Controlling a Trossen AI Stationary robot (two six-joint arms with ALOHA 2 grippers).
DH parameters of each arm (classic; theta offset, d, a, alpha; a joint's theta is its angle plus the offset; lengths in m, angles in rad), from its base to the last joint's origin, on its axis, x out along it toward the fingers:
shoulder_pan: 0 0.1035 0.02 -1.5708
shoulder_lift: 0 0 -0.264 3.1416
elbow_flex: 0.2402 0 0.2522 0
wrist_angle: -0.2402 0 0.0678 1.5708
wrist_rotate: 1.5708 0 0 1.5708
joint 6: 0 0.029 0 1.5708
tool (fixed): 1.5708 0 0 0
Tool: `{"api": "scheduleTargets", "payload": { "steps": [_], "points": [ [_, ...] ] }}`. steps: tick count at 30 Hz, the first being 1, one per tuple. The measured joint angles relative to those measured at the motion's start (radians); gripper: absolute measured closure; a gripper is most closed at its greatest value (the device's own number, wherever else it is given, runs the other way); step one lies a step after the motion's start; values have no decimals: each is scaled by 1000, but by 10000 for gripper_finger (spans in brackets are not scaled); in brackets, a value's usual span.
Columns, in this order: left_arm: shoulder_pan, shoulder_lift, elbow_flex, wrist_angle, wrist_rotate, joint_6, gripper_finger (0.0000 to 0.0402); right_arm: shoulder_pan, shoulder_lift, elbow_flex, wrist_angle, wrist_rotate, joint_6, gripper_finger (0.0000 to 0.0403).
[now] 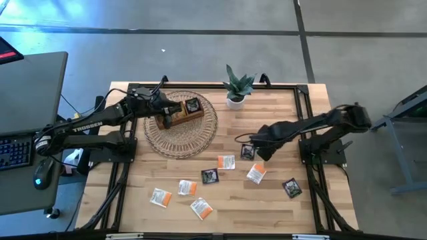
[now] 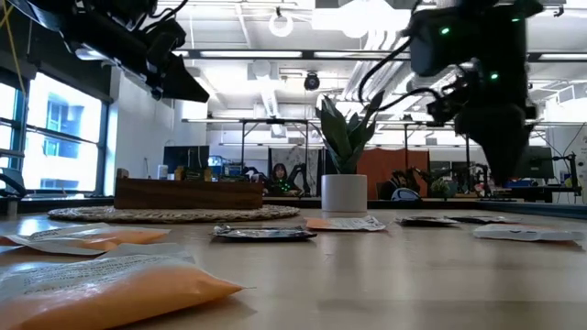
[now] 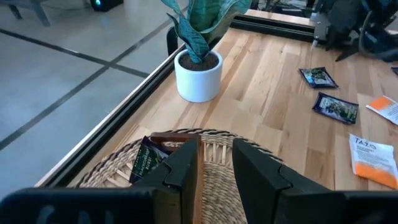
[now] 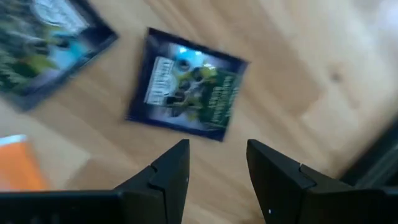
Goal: Pick & Place Tea
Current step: Put the black tea bag into the right section of the wooden organizer
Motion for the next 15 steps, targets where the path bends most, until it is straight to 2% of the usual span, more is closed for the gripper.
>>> {"api": "scheduleTargets", "payload": {
  "steps": [6,10,15],
  "points": [
    [0,0,0,9,0,1,302,0,-150,-212,257,-62,153,247],
    [0,0,0,14,0,1,302,-14,-166,-314,345,-29,218,247],
    [0,0,0,26,0,1,302,-42,-166,-345,374,43,240,247]
  ]
}}
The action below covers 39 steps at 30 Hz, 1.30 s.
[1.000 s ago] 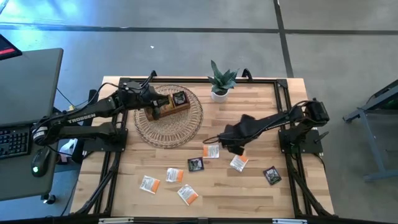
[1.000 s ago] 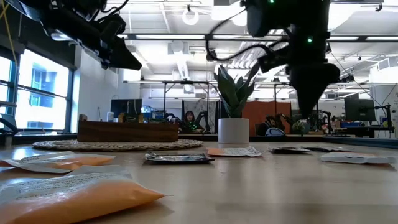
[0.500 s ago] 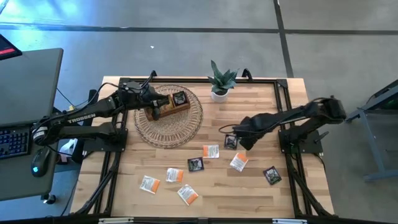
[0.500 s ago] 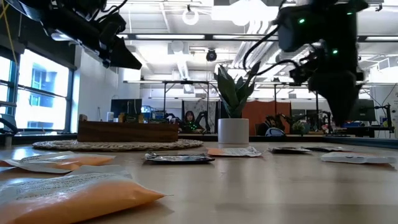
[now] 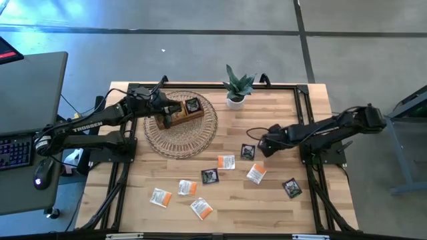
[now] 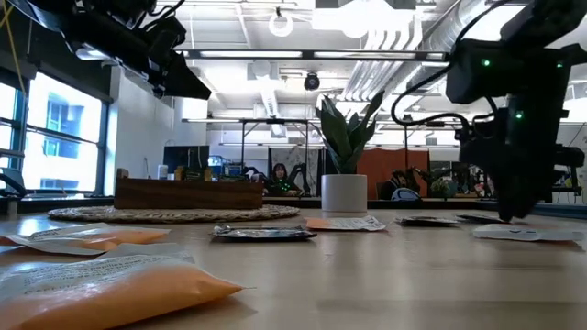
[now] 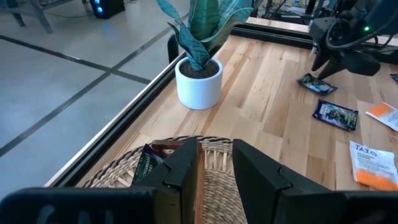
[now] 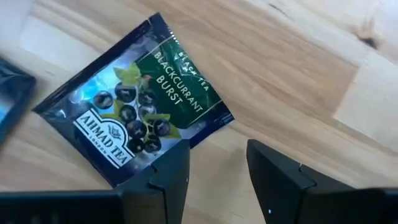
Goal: Pick & Place Tea
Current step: Put the black tea bag into the right section of the wooden organizer
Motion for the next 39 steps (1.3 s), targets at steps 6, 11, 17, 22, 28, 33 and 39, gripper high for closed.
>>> {"api": "scheduleTargets", "payload": {
  "steps": [6,11,17,22,28,33,39],
  "points": [
    [0,0,0,0,-3,0,302,-41,0,1,59,-11,-84,247],
    [0,0,0,0,-3,0,302,-70,0,30,81,-13,-171,247],
    [0,0,0,0,-3,0,302,-113,0,81,93,10,-272,247],
    [0,0,0,-1,-4,0,302,-148,10,62,101,42,-289,247],
    [0,0,0,-1,-4,0,302,-159,35,-26,248,-26,-283,247],
    [0,0,0,-2,-4,0,302,-158,48,-55,299,-10,-283,247],
    [1,0,0,-2,-4,0,302,-158,49,-56,294,-11,-312,255]
  ]
}}
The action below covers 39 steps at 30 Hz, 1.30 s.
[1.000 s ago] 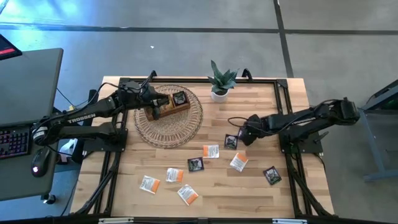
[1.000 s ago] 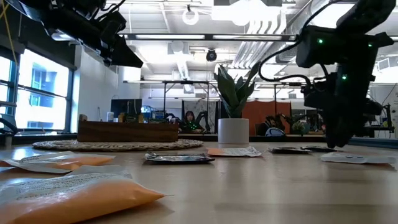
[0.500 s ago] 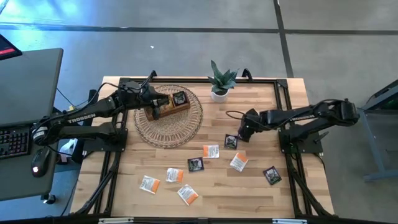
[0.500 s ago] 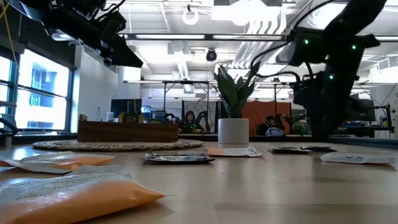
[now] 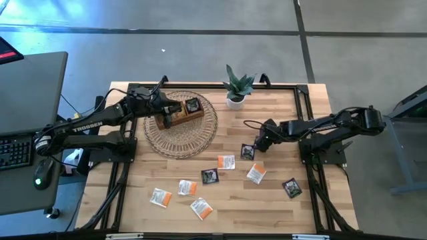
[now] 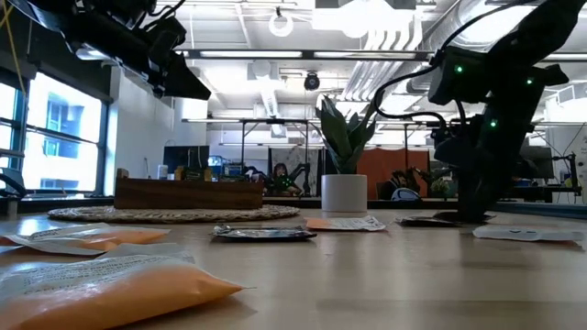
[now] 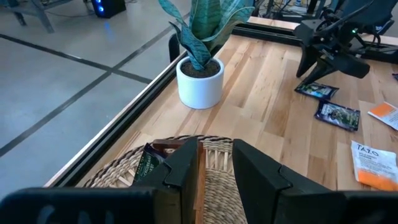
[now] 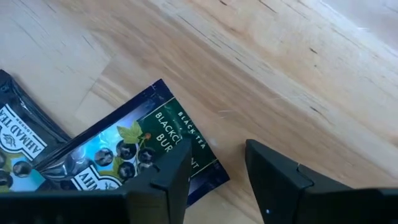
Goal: Pick & Place Tea
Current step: Put the black tea bag into the right section of the wooden organizer
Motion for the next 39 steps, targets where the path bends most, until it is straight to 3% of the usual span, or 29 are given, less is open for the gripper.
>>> {"api": "scheduleTargets", "payload": {
  "steps": [4,10,20,32,35,39],
  "points": [
    [1,0,0,0,0,0,302,12,1,-2,5,8,-7,294],
    [1,0,0,0,0,0,302,33,3,-3,31,12,-8,393],
    [1,0,0,0,0,0,302,39,7,64,225,-8,-111,397],
    [1,0,0,0,4,0,302,40,13,79,332,15,-152,401],
    [1,5,0,1,78,-4,302,40,23,79,369,16,-165,402],
    [-3,56,0,41,277,-82,302,41,47,79,436,-9,-203,402]
  ]
}}
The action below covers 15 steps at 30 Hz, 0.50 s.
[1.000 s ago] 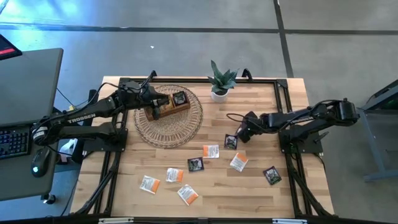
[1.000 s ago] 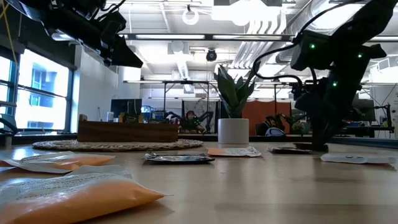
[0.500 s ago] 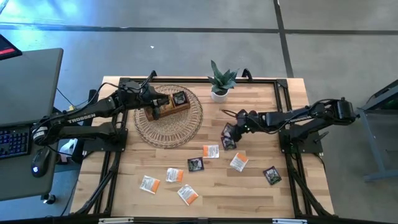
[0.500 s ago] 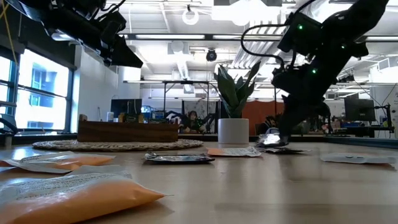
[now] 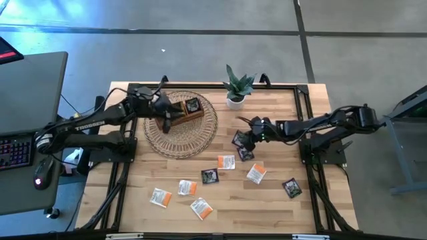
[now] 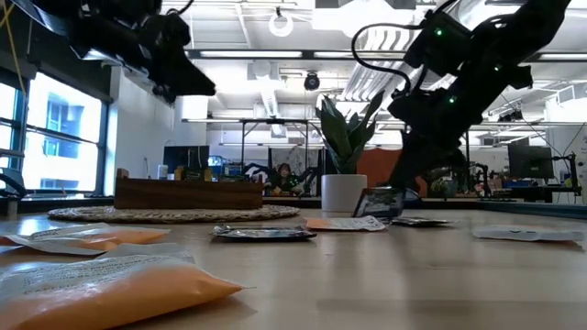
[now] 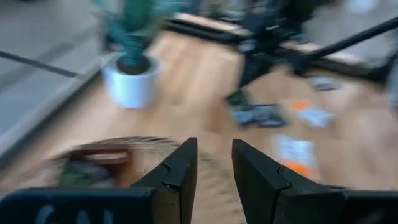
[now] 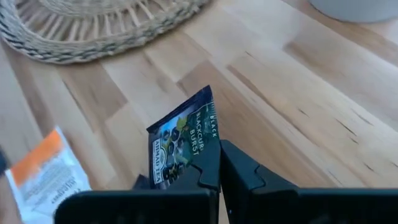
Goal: Pick & Place Tea
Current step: Put the black tea bag into the right section of the wooden organizer
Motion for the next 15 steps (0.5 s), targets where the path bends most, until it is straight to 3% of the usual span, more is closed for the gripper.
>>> {"api": "scheduleTargets", "payload": {
  "steps": [2,8,12,15],
  "points": [
    [-23,62,0,42,46,-30,302,8,19,0,41,2,-9,402],
    [-101,308,-1,261,40,40,296,45,87,1,131,5,-54,402],
    [-135,491,13,445,138,54,263,64,126,1,184,5,-62,403],
    [-159,607,76,479,173,54,230,74,147,1,260,5,-82,403]
  ]
}}
